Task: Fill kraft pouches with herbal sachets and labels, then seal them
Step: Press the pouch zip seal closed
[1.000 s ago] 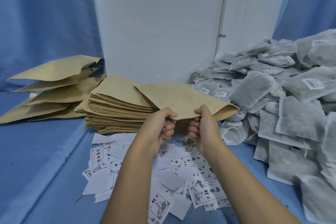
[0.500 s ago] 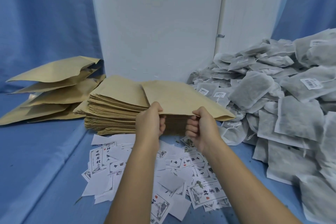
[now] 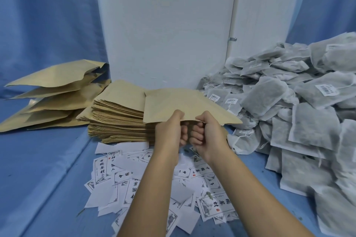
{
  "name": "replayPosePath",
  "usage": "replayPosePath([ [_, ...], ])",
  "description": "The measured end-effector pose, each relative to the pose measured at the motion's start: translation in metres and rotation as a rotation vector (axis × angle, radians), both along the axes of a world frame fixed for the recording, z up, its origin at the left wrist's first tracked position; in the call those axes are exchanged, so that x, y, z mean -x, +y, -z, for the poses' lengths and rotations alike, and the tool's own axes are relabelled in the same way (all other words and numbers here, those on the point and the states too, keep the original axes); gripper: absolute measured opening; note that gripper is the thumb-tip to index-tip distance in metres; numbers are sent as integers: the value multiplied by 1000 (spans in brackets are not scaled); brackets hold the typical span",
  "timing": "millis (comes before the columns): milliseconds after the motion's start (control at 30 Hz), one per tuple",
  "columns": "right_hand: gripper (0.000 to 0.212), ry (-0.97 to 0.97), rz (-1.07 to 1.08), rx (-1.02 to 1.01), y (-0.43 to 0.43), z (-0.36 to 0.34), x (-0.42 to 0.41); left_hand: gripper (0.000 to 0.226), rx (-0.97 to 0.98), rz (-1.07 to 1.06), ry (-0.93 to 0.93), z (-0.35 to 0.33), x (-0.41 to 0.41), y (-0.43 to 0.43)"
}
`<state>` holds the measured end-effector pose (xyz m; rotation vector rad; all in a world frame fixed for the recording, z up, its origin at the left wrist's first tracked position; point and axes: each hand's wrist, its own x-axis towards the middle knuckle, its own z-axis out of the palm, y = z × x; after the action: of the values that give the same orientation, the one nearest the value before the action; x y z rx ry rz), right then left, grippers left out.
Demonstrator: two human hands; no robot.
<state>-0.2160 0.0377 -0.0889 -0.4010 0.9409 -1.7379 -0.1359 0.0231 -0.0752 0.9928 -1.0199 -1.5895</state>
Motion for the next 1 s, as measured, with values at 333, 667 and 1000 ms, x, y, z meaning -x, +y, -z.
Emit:
replayPosePath([
  [333,36,81,-2,2,0,4,-2,30,-9,27,-13,-1,0,0],
  [667,27,111,40,-33,1,4,-3,24,2,51,-73,4,-4,-5],
  [1000,22,117,-40,-4,0,6,-2,28,11,23,-46,5,-5,-7],
])
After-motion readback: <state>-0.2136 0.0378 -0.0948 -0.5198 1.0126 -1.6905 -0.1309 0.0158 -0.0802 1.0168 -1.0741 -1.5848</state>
